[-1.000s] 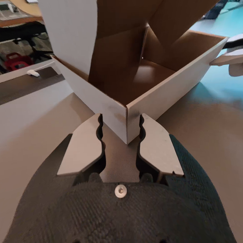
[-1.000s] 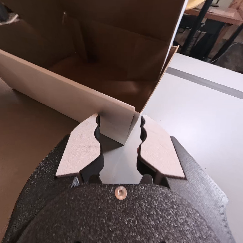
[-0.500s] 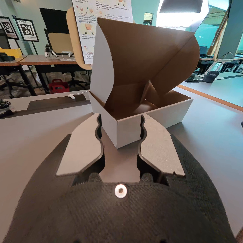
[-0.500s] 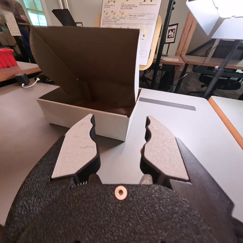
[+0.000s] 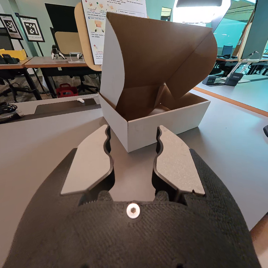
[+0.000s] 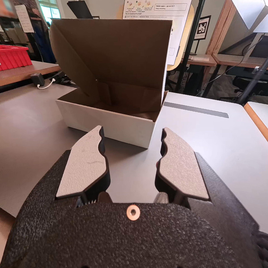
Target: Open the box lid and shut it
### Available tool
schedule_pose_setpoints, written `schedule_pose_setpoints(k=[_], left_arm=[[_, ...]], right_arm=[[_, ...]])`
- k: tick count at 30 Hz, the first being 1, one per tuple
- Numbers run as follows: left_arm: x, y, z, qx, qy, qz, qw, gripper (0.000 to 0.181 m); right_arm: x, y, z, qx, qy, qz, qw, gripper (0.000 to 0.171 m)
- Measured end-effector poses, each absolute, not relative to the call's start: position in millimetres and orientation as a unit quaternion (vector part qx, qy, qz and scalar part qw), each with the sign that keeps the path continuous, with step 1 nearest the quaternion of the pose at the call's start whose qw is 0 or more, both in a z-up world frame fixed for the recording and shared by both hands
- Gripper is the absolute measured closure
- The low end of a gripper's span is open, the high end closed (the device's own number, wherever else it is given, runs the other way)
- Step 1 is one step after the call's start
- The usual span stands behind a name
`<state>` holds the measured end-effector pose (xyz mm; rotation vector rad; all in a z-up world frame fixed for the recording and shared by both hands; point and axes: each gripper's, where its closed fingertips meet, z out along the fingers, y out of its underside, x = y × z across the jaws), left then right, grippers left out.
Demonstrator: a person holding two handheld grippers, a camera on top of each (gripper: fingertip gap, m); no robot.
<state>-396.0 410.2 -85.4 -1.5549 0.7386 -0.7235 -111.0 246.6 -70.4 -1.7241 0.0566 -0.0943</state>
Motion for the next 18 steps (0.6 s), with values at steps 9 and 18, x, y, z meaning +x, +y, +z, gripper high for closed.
schedule_pose_setpoints(k=[9,18], left_arm=[[-388.8,411.7,-98.4,-0.681,0.327,-0.297,0.584,0.120],[-395.9,423.5,-108.3,-0.696,0.321,-0.278,0.579,0.120]], right_arm=[[-101.6,240.2,-70.4,-0.755,0.031,-0.044,0.653,0.096],[-106.2,254.9,-83.1,-0.771,0.022,-0.048,0.635,0.095]])
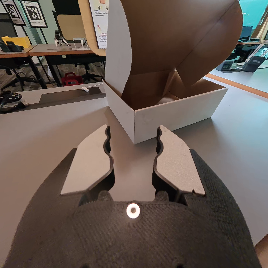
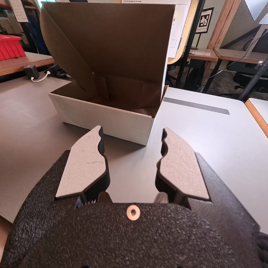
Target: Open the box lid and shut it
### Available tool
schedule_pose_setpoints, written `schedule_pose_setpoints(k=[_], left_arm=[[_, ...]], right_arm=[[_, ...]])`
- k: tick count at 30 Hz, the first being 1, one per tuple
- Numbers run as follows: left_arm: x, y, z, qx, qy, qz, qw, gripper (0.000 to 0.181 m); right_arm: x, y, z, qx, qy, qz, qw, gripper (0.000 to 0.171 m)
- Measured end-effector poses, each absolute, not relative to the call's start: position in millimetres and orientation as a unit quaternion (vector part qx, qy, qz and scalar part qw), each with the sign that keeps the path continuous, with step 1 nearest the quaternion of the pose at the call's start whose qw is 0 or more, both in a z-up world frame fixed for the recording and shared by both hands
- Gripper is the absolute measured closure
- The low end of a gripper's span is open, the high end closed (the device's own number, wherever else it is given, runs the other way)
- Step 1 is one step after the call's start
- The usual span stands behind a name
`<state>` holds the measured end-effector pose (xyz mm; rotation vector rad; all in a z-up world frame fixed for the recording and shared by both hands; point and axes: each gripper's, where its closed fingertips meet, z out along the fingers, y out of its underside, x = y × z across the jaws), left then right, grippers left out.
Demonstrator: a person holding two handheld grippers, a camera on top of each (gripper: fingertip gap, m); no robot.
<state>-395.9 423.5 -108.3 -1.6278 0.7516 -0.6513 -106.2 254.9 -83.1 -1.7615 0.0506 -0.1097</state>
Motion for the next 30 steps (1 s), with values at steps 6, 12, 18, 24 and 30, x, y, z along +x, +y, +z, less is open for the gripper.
schedule_pose_setpoints(k=[6,12,18,24,30], left_arm=[[-396.4,421.8,-109.0,-0.696,0.321,-0.276,0.580,0.120],[-396.0,420.9,-108.9,-0.695,0.323,-0.274,0.581,0.120],[-393.8,421.9,-113.2,-0.697,0.324,-0.277,0.577,0.121],[-392.1,420.9,-117.1,-0.698,0.326,-0.278,0.573,0.121],[-391.7,416.8,-112.0,-0.693,0.329,-0.275,0.579,0.121]], right_arm=[[-102.3,250.0,-83.2,-0.771,0.025,-0.053,0.635,0.095],[-105.9,252.1,-85.8,-0.771,0.018,-0.043,0.635,0.094],[-103.7,254.5,-90.8,-0.774,0.019,-0.042,0.632,0.094],[-102.5,256.9,-94.4,-0.776,0.021,-0.044,0.629,0.094],[-101.1,254.3,-94.2,-0.776,0.019,-0.053,0.628,0.094]])
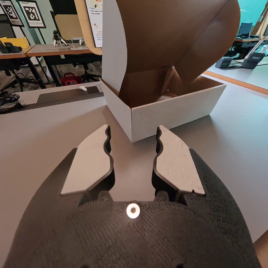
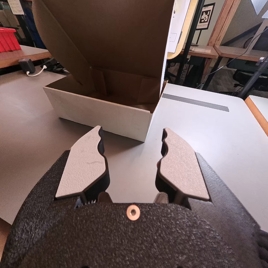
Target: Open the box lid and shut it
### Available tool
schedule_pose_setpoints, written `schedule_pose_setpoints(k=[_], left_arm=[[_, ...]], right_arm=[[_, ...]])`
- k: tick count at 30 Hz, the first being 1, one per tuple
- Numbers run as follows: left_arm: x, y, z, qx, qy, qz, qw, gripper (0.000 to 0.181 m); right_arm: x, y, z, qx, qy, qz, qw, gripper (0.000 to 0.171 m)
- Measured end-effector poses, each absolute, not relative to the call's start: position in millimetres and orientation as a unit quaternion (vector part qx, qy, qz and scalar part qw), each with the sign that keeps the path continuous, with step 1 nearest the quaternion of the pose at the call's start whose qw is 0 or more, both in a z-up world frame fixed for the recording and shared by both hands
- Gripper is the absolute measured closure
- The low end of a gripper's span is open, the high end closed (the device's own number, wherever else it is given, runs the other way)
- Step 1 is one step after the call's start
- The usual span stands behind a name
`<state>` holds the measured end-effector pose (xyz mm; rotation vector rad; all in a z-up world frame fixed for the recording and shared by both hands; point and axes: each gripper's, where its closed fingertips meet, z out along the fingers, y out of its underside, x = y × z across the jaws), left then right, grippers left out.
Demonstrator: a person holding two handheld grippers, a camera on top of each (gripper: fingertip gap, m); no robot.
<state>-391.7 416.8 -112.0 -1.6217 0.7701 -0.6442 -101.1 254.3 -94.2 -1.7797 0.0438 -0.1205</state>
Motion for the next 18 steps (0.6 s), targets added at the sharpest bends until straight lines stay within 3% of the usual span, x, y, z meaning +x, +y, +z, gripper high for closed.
schedule_pose_setpoints(k=[12,18], left_arm=[[-392.8,414.1,-88.2,-0.675,0.340,-0.265,0.598,0.122],[-398.2,416.9,-93.4,-0.679,0.334,-0.267,0.596,0.123]], right_arm=[[-103.5,242.2,-65.2,-0.752,0.007,-0.080,0.655,0.095],[-101.7,252.6,-87.1,-0.773,0.013,-0.068,0.631,0.095]])
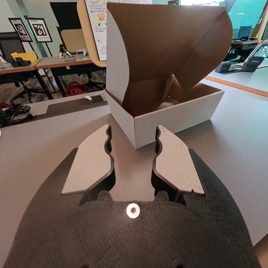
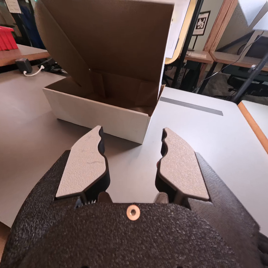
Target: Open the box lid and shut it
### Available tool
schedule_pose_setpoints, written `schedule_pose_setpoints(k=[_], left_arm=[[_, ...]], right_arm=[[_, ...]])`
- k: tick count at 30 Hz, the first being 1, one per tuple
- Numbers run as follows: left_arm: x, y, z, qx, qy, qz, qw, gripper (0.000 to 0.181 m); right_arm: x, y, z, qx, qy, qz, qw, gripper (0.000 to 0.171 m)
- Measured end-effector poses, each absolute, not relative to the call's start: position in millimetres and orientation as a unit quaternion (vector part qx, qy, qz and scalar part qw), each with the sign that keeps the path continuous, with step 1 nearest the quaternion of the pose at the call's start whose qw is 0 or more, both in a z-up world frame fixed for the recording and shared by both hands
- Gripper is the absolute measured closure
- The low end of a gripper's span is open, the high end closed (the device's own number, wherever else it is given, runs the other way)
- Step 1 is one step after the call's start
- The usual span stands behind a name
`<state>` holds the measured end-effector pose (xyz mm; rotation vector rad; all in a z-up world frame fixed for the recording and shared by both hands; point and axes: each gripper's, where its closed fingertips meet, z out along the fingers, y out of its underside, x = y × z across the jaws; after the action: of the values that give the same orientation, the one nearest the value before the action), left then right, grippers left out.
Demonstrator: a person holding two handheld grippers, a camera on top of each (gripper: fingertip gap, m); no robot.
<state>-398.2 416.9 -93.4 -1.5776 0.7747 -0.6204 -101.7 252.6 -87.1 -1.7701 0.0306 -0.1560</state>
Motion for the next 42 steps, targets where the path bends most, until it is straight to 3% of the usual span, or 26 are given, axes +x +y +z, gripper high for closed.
schedule_pose_setpoints(k=[21,31,42], left_arm=[[-376.0,419.8,-145.9,-0.711,0.344,-0.280,0.547,0.125],[-368.4,423.4,-140.1,-0.690,0.363,-0.279,0.561,0.136],[-297.5,491.6,-82.1,-0.650,0.419,-0.267,0.575,0.130]], right_arm=[[-99.5,270.3,-127.7,-0.796,0.016,-0.044,0.604,0.096],[-106.4,281.0,-125.4,-0.781,-0.044,-0.065,0.620,0.130],[-44.4,379.3,-84.6,-0.795,-0.042,-0.061,0.602,0.115]])
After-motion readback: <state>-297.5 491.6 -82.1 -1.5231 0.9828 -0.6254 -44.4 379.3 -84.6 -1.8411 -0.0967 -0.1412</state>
